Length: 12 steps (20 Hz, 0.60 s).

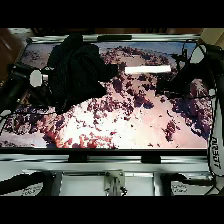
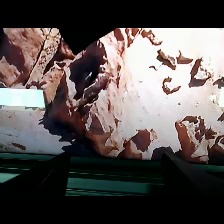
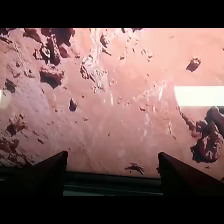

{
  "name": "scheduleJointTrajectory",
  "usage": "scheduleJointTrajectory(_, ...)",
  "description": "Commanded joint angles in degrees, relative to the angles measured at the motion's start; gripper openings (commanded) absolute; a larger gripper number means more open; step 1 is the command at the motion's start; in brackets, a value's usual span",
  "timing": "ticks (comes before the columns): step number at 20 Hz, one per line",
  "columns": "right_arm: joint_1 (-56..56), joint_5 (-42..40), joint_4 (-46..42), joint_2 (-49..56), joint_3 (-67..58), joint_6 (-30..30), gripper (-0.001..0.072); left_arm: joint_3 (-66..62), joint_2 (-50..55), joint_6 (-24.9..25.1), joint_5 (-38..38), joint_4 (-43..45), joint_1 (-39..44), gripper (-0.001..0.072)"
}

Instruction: Fold the shirts.

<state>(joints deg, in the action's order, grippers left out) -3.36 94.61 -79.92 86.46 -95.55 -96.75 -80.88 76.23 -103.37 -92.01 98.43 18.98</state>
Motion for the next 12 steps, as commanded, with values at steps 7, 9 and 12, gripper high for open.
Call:
scheduleJointTrajectory(7,-0.04,0.04,0.31,0.0,0.02,-0.02,0.0669,0.0,0.61,-4.31,2.29,-1.55,-0.02,0.0673)
scheduleJointTrajectory(9,-0.02,-1.25,-0.44,0.0,0.02,-0.02,0.0669,0.0,0.94,-4.31,4.44,-1.38,-0.04,0.0673)
scheduleJointTrajectory(12,0.09,-2.67,0.11,0.0,0.02,-1.64,0.0669,0.0,2.21,-4.31,9.11,-1.11,-0.31,0.0672)
